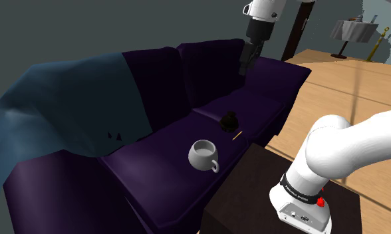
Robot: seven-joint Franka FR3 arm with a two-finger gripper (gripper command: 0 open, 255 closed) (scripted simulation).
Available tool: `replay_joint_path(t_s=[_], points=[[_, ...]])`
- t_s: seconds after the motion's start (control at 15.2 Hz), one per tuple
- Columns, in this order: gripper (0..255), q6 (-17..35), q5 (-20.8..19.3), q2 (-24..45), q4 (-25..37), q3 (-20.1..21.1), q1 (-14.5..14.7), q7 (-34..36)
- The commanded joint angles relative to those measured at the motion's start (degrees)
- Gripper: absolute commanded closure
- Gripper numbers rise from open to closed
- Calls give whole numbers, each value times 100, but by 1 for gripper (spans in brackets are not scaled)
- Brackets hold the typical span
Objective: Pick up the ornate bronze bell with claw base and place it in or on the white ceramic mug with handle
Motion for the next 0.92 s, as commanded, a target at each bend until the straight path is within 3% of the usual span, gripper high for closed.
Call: replay_joint_path(t_s=[0.0, 0.86], points=[[0, 0, 0, 0, 0, 0, 0, 0], [0, 2179, -558, 1004, -1116, -1173, -346, -1040]])
